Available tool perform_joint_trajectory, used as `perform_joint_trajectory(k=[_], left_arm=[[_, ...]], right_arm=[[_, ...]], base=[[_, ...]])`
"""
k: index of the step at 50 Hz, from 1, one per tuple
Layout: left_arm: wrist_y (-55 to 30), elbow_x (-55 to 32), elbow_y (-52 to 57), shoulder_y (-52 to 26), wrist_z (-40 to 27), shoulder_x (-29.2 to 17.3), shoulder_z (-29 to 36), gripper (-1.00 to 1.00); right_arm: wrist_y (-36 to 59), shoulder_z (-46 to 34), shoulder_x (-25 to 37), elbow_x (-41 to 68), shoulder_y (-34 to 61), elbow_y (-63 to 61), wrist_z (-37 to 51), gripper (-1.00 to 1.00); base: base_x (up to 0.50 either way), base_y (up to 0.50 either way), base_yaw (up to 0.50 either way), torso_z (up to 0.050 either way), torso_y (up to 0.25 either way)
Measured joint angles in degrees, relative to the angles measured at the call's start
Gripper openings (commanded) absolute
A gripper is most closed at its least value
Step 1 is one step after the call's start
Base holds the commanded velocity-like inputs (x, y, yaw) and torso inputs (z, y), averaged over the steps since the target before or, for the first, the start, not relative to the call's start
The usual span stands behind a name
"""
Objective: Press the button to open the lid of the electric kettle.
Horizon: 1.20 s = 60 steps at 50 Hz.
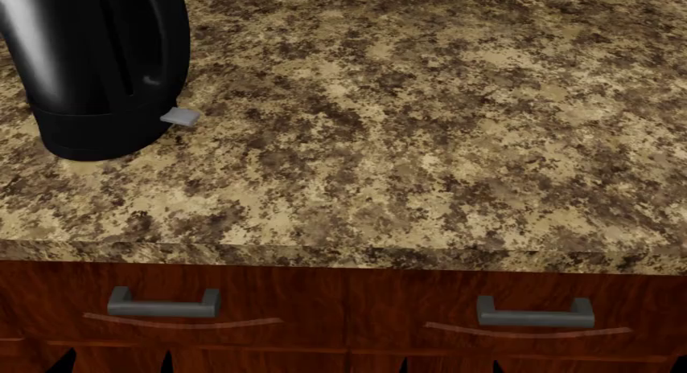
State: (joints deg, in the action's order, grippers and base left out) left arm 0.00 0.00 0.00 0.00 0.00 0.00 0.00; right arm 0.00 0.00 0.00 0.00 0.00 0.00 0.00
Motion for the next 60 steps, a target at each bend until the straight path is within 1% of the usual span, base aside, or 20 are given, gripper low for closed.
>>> perform_joint_trajectory(k=[15,31,36,40,49,55,60], left_arm=[[-1.2,-1.59,1.01,0.08,-2.05,-1.7,1.82,1.0],[-7.05,-4.15,5.08,0.44,-3.82,-2.88,3.25,1.0],[-9.96,-4.58,7.96,0.42,-4.28,-3.76,4.21,1.0],[-15.97,-5.17,14.15,-0.1,-4.68,-4.68,4.66,1.0],[-39.07,-8.58,33.9,-5.76,-5.58,-6.61,4.67,1.0],[-54.98,-12.75,45.23,-10.8,-5.64,-5.74,1.66,1.0],[-64.01,-15.33,51.39,-13.87,-6.14,-5.47,-0.82,1.0]], right_arm=[[-0.21,-2.4,1.82,1.03,0.07,-0.16,2.01,1.0],[2.25,-2.95,3.17,3.15,-0.59,-3.89,3.95,1.0],[4.9,-3.37,4.01,3.31,-0.79,-7.07,4.92,1.0],[10.46,-3.45,4.62,3.66,-0.27,-13.08,5.92,1.0],[28.95,-3.45,5.57,5.32,3.08,-29.62,8.19,1.0],[43.01,-3.17,5.56,7.59,7.7,-40.89,9.93,1.0],[53.15,-2.55,6.59,12.45,11.99,-48.66,13.52,1.0]], base=[[0.0,0.0,0.0,0.0,0.0],[0.0,0.0,0.0,0.0,0.0],[0.0,0.0,0.0,0.0,0.0],[0.0,0.0,0.0,0.0,0.0],[0.0,0.0,0.0,0.0,0.0],[0.0,0.0,0.0,0.0,0.0],[0.0,0.0,0.0,0.0,0.0]])
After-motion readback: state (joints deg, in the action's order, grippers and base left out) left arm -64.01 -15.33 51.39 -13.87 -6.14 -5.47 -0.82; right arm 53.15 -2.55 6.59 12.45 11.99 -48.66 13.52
